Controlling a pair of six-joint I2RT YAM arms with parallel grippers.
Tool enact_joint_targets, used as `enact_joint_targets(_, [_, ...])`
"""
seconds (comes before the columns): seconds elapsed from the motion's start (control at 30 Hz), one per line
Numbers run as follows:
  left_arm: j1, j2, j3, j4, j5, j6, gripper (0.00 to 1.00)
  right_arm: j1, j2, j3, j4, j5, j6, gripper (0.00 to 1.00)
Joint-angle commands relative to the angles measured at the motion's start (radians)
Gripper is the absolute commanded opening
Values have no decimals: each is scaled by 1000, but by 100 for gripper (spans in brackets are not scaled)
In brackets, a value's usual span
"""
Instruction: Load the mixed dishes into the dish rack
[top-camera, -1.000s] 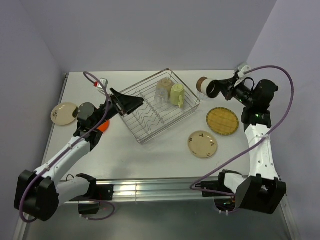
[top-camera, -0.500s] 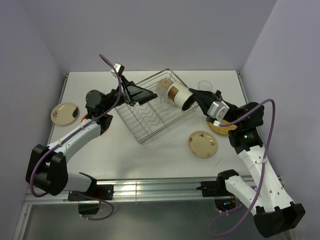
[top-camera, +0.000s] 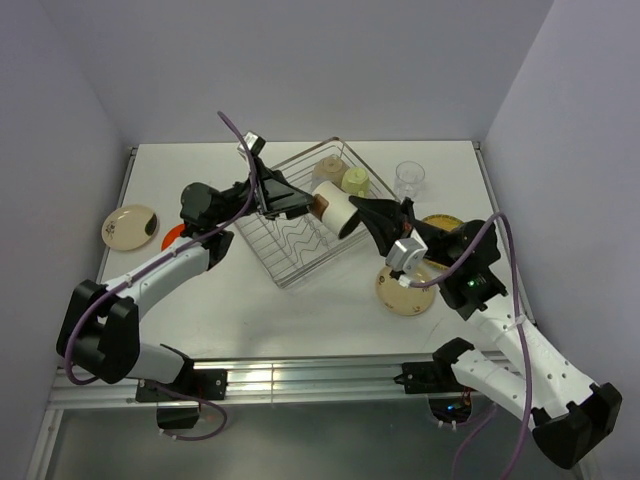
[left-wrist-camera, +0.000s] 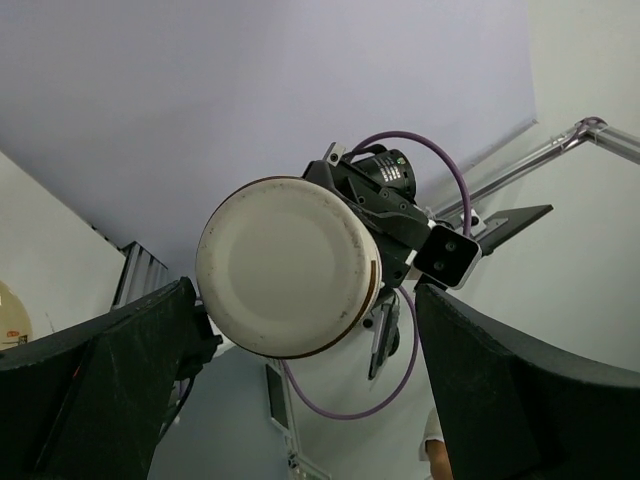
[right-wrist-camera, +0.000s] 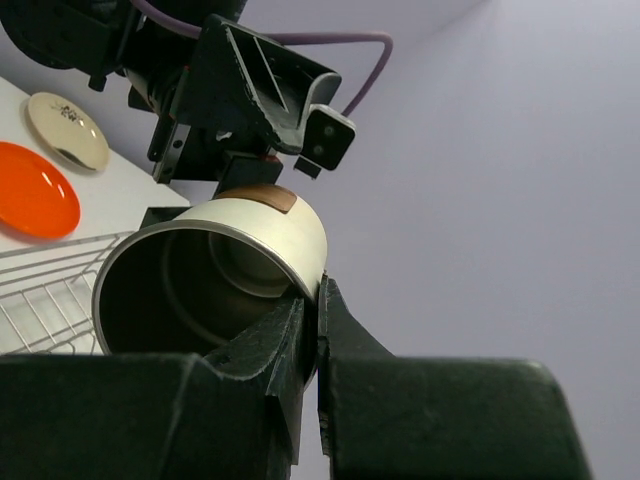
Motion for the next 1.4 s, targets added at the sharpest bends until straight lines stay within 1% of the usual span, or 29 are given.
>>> enact_joint_targets(0.0, [-12, 0, 37, 55, 48, -4, 99, 39, 10, -3, 95, 55, -60, 0])
enact_joint_targets(0.17, [-28, 7, 43, 42, 77, -8, 98, 71, 44, -7, 138, 62, -67, 0])
enact_joint_targets(0.23, [-30, 6, 36, 43, 77, -10, 95, 79, 52, -10, 143, 62, -76, 0])
enact_joint_targets(0.27, [-30, 6, 34, 48, 79, -14, 92, 83, 53, -13, 144, 61, -79, 0])
enact_joint_targets(0.3, [-30, 7, 33, 54, 79, -19, 91, 85, 53, -16, 146, 59, -86, 0])
enact_joint_targets(0.33, [-30, 10, 34, 62, 80, -28, 86, 88, 52, -26, 147, 56, -88, 0])
enact_joint_targets(0.37, [-30, 12, 34, 66, 80, -33, 85, 92, 50, -30, 150, 56, -89, 0])
enact_joint_targets(0.53, [-30, 18, 34, 77, 72, -44, 84, 109, 41, -62, 149, 62, -109, 0])
enact_joint_targets(0.67, [-30, 23, 31, 91, 75, -50, 87, 112, 26, -75, 138, 62, -105, 0])
enact_joint_targets(0.83, [-30, 21, 37, 66, 79, -36, 87, 117, 26, -78, 138, 69, -96, 0])
enact_joint_targets(0.9, [-30, 18, 39, 40, 76, -24, 82, 116, 26, -84, 139, 70, -94, 0])
enact_joint_targets(0.93, [-30, 18, 40, 36, 75, -15, 78, 117, 27, -85, 141, 73, -91, 0])
enact_joint_targets(0.97, [-30, 21, 40, 34, 75, -13, 68, 116, 27, -86, 140, 79, -90, 0])
enact_joint_targets(1.03, [-28, 23, 34, 46, 75, -19, 58, 117, 27, -87, 141, 85, -85, 2])
enact_joint_targets(1.07, [-28, 23, 33, 46, 75, -19, 48, 117, 26, -89, 141, 88, -82, 2])
enact_joint_targets(1.1, [-28, 24, 31, 45, 74, -15, 43, 117, 26, -92, 138, 88, -80, 6])
enact_joint_targets(1.13, [-28, 23, 30, 36, 74, -10, 36, 116, 21, -95, 138, 88, -77, 9])
enact_joint_targets(1.17, [-28, 21, 30, 31, 69, -5, 33, 117, 19, -98, 141, 90, -67, 14])
enact_joint_targets(1.2, [-28, 20, 28, 23, 68, 1, 28, 117, 16, -107, 146, 95, -59, 25])
enact_joint_targets(1.23, [-28, 15, 33, 0, 66, 16, 22, 116, 12, -110, 147, 98, -56, 29])
enact_joint_targets(1.27, [-27, 13, 36, -15, 63, 27, 20, 117, 9, -119, 144, 107, -54, 40])
enact_joint_targets(1.33, [-25, 1, 43, -56, 57, 68, 16, 117, -1, -127, 144, 119, -48, 47])
enact_joint_targets(1.37, [-24, -3, 48, -111, 51, 87, 15, 116, -4, -131, 141, 125, -47, 51])
